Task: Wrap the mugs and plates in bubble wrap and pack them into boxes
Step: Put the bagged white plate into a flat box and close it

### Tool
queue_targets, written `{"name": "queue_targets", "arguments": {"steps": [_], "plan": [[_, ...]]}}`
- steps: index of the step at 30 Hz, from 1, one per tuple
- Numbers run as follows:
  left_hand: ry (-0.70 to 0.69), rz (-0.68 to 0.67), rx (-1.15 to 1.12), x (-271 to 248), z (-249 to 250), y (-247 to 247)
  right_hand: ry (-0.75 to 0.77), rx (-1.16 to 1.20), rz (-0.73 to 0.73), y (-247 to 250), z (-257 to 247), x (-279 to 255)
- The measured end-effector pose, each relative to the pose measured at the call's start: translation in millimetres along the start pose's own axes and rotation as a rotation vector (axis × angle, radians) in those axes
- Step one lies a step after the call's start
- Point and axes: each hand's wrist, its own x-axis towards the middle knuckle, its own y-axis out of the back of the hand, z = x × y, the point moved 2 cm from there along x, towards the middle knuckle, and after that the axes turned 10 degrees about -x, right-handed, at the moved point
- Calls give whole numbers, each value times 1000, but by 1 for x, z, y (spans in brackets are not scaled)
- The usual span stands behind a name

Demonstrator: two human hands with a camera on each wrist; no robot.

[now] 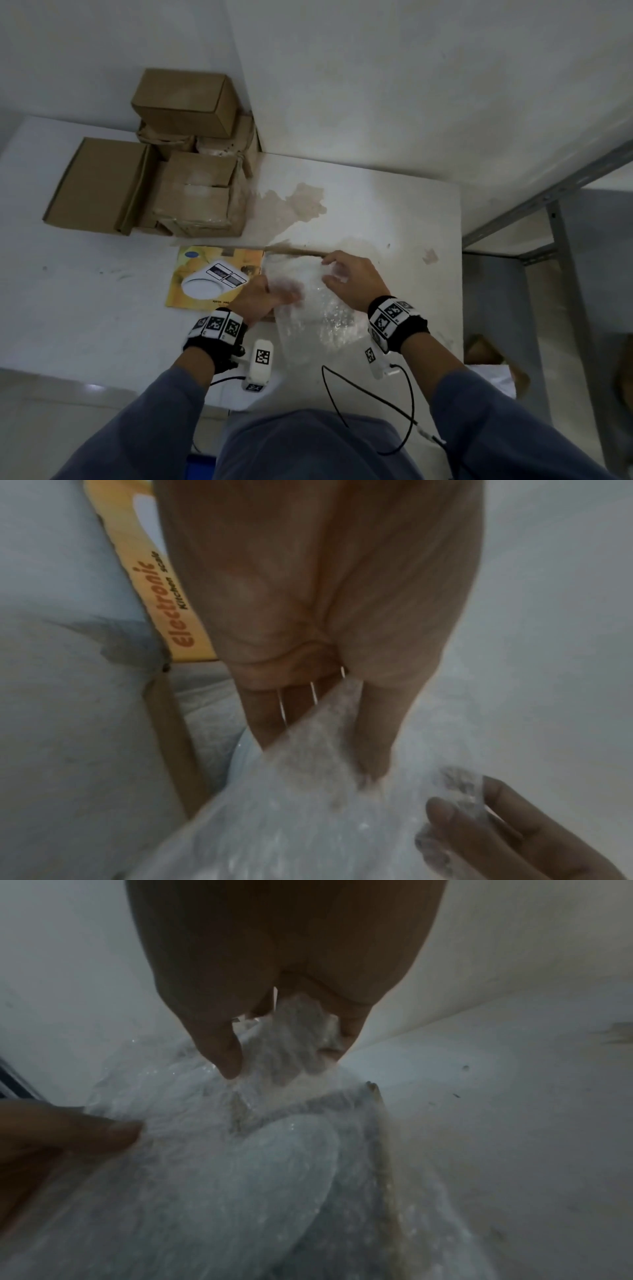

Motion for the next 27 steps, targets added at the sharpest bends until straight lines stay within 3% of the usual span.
{"name": "queue_targets", "arguments": {"steps": [3, 7, 13, 18, 27], "plan": [[-30, 124, -52, 5, 2, 4, -142, 141, 36, 0, 6, 1], [-12, 218, -162, 12, 3, 11, -448, 547, 68, -18, 23, 1], [29, 204, -254, 17, 5, 14, -439, 493, 224, -28, 27, -1], [-133, 304, -19, 23, 5, 24, -451, 420, 267, -26, 30, -1], [-271, 416, 201, 28, 1, 34, -513, 350, 292, -34, 35, -1]]}}
